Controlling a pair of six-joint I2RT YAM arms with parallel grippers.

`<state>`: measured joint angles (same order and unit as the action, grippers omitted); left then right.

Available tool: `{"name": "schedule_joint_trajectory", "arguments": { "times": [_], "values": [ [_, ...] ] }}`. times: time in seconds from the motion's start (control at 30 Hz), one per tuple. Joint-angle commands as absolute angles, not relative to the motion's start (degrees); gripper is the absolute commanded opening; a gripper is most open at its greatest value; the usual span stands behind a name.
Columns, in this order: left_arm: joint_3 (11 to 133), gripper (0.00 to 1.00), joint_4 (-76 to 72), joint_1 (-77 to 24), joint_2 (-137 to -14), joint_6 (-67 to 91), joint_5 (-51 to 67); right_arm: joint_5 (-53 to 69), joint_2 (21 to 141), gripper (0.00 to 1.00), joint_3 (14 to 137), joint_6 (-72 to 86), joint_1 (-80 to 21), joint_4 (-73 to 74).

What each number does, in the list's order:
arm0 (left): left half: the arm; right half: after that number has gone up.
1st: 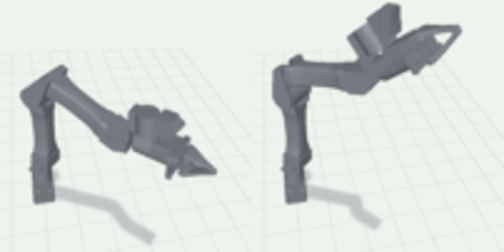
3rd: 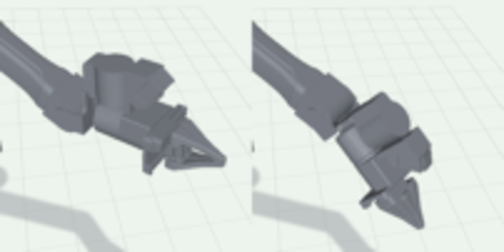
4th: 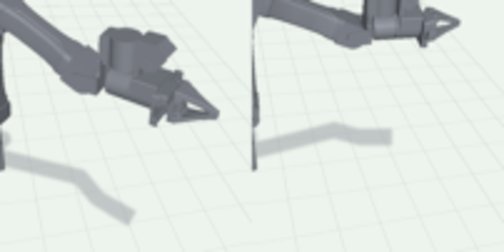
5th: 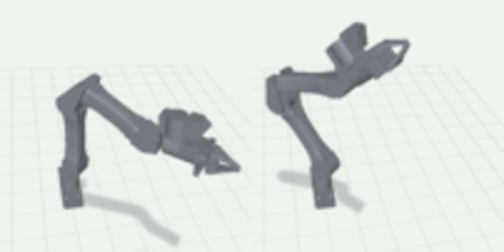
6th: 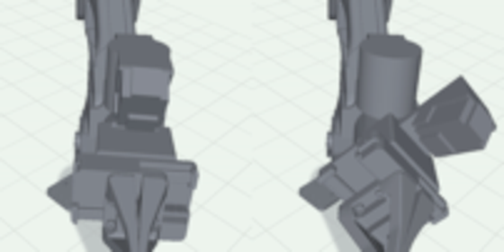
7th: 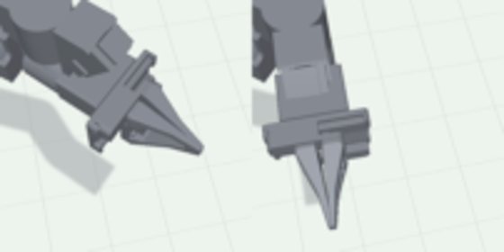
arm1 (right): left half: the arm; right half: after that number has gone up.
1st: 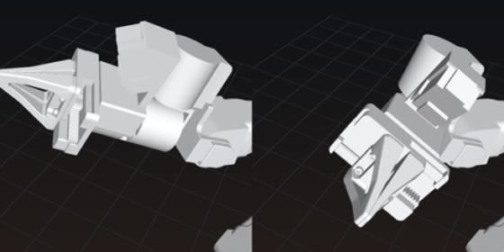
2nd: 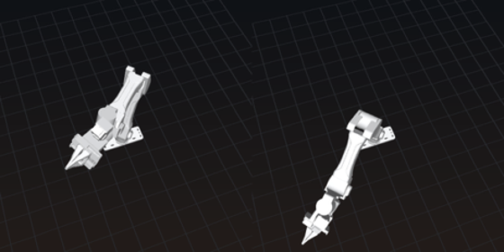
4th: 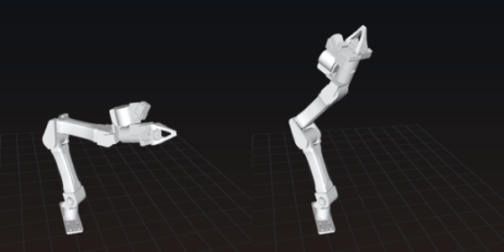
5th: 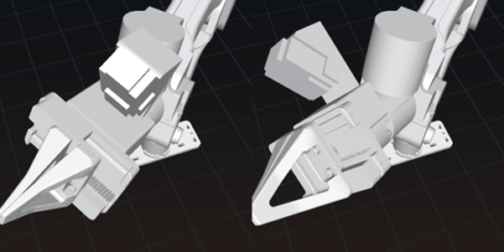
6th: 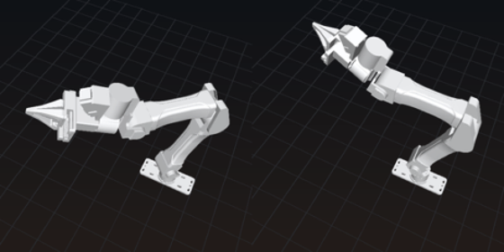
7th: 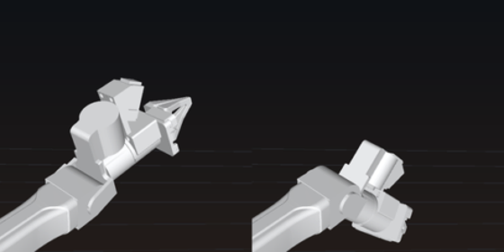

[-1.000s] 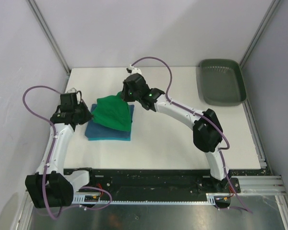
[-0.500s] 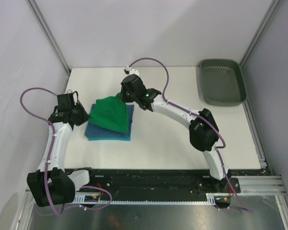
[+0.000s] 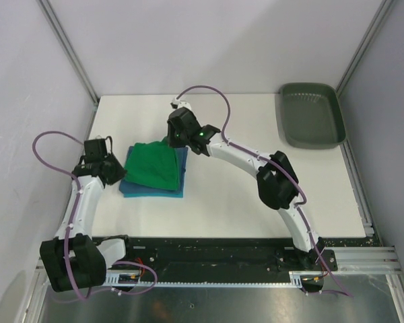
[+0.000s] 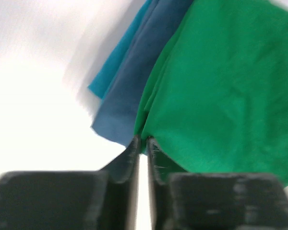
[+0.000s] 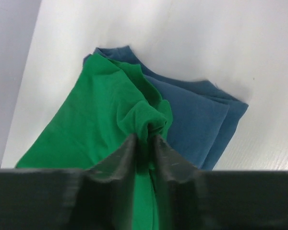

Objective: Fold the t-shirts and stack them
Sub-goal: Put the neatly folded tshirt into the corner of the board with both arms

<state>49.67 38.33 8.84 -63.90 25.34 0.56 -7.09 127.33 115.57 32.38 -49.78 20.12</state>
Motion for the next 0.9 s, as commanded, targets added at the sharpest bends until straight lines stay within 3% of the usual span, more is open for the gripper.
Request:
{"name": "schedule_joint_trajectory", "arguments": {
  "times": [0.0, 0.03, 0.1, 0.23, 0.47, 0.87],
  "values": [
    [44.02, 0.26, 37.16, 10.56, -61.22, 26.33, -5.25, -6.21, 129.68, 0.33, 119.32, 33.86, -48.10, 24.65],
    [43.37, 0.38, 36.91, 10.95, -60.98, 26.66, -6.32, -6.14, 129.92, 0.40, 119.12, 34.86, -47.34, 25.99],
    [43.69, 0.51, 36.85, 11.75, -60.09, 27.12, -6.98, -5.82, 129.89, 0.51, 118.09, 36.58, -45.81, 28.34],
    [45.96, 0.61, 36.84, 12.13, -56.42, 28.95, -6.62, -4.18, 128.77, 0.60, 115.55, 37.53, -42.66, 30.89],
    [51.43, 0.55, 36.59, 8.44, -54.32, 28.13, -3.20, -2.83, 125.58, 0.61, 112.19, 37.25, -39.92, 30.90],
    [50.19, 0.35, 32.37, 5.71, -64.68, 28.15, 4.41, -1.18, 122.60, 0.57, 107.81, 40.49, -40.45, 27.60]
  ]
}}
